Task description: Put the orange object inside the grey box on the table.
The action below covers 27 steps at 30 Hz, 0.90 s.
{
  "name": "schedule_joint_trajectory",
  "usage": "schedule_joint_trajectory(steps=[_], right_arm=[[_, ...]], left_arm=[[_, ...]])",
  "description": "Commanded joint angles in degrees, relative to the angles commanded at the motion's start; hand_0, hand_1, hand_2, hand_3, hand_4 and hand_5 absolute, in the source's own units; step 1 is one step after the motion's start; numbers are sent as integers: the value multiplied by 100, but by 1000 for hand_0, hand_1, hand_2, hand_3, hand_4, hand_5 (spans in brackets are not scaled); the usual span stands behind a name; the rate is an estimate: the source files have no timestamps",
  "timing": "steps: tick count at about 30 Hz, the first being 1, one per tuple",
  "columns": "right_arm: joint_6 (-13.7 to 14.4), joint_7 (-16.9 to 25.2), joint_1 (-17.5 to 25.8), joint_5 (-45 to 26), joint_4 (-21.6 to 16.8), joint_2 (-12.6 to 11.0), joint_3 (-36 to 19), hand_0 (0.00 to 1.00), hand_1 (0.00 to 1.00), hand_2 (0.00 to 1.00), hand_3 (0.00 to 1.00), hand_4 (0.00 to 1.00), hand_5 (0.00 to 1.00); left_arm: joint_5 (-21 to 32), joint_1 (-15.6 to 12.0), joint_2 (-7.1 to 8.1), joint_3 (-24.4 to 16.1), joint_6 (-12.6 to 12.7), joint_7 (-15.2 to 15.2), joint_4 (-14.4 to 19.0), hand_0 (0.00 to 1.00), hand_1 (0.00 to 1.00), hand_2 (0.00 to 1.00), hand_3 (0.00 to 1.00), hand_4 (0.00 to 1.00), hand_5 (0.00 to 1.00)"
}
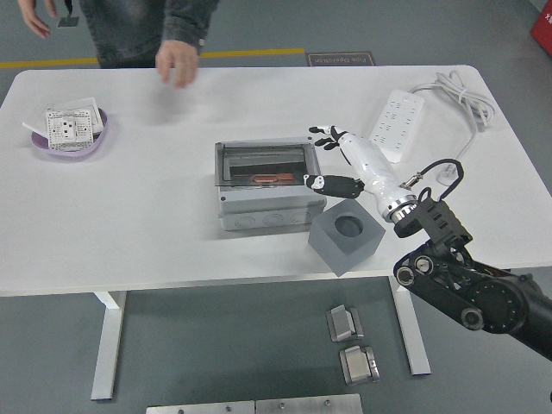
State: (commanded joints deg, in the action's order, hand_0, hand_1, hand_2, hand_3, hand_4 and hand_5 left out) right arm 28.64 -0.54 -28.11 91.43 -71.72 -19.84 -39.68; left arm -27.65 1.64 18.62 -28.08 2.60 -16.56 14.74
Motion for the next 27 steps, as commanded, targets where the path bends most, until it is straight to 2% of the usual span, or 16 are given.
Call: schedule_joint_trajectory(steps=[6,9,12,19,20,25,26,27], right_arm=[[174,632,812,-803,-262,-129,-866,744,669,724,843,890,538],[121,1055,1193,-1424,-366,-159,-1350,729,664,719,823,888,544],[18,1378,1357,-1951,-427,-180,-1710,729,664,719,823,888,544],[-556,2163,1566,-3464,-733,-211,-2559,730,668,718,811,889,548],[-671,2234,1589,-3704,-794,-205,-2660,725,670,718,794,909,580],[-1197,2337,1634,-4771,-981,-182,-2908,725,670,718,794,909,580],[-1286,2330,1643,-4948,-1003,-177,-2943,730,674,716,786,947,674],[-1350,2327,1650,-5109,-1019,-172,-2969,730,674,716,786,947,674]], left_arm=[[-106,-2,13,-79,0,3,13,715,707,684,813,744,462],[-206,25,26,-170,-2,8,37,715,707,684,813,745,462],[-328,41,30,-288,-2,14,73,715,707,684,813,745,462],[-946,53,12,-876,17,60,313,715,707,684,813,745,462],[-1037,59,11,-961,21,69,356,715,707,685,814,746,461],[-1324,94,23,-1236,37,111,516,715,707,685,814,746,461],[-1346,100,26,-1260,42,123,533,715,707,684,812,748,463],[-1357,103,28,-1274,47,136,545,715,707,684,812,748,463]])
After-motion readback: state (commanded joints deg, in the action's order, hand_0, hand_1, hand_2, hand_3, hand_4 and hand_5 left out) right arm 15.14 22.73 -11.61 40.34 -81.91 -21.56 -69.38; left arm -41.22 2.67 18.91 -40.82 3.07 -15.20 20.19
